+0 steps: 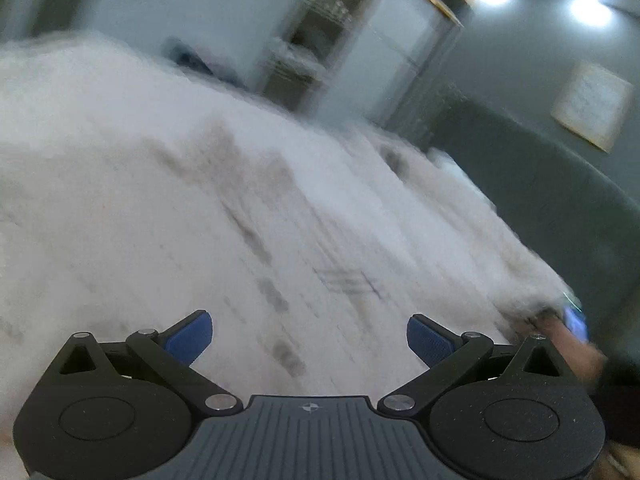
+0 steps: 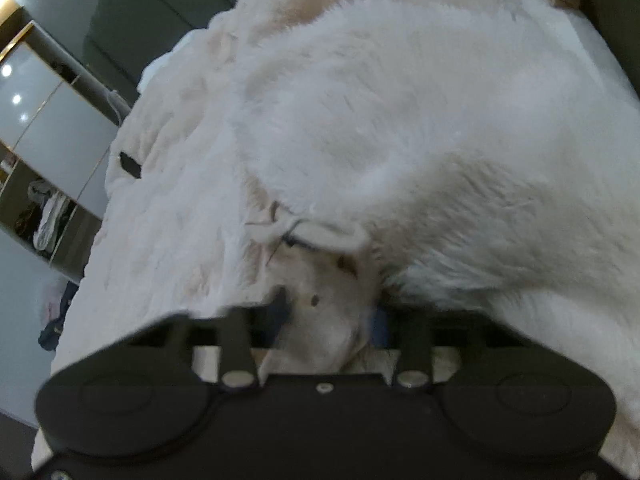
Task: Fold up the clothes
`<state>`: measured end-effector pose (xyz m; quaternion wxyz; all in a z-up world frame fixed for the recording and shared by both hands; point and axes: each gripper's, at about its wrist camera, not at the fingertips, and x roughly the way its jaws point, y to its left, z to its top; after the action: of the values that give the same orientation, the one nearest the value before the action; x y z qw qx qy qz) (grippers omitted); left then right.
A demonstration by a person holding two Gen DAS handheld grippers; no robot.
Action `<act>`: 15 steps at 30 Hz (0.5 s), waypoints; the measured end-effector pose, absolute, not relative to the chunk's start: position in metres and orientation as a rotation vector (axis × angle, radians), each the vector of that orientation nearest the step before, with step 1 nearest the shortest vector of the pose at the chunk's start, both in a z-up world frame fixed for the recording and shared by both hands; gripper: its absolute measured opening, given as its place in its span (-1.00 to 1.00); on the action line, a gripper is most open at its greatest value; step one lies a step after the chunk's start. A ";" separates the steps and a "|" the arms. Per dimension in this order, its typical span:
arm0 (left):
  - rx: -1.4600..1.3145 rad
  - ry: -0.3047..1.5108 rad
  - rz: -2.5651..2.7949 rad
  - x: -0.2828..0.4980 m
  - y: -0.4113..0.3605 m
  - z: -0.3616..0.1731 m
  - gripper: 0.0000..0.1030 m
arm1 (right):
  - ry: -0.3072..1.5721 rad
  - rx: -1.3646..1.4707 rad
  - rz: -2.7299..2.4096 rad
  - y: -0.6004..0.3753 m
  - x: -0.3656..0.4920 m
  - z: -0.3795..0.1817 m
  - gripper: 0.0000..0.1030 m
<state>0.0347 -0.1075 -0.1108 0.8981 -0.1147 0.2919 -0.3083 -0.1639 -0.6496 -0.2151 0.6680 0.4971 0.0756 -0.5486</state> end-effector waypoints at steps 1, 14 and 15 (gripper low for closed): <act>-0.227 0.600 -0.591 0.039 -0.103 -0.101 0.99 | 0.158 1.081 -1.221 -0.647 -0.160 -0.205 -0.92; -0.526 0.787 -0.095 0.073 -0.003 -0.062 0.99 | 0.052 0.642 -0.718 -0.485 0.003 0.006 -0.93; -0.547 0.797 -0.078 0.062 0.007 -0.061 0.99 | 0.063 0.593 -0.660 -0.460 0.029 0.020 -0.93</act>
<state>0.0620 0.0072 -0.0613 0.8847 -0.2630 0.3831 -0.0376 0.0286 -0.4598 0.0202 0.9027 0.2869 0.0306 -0.3191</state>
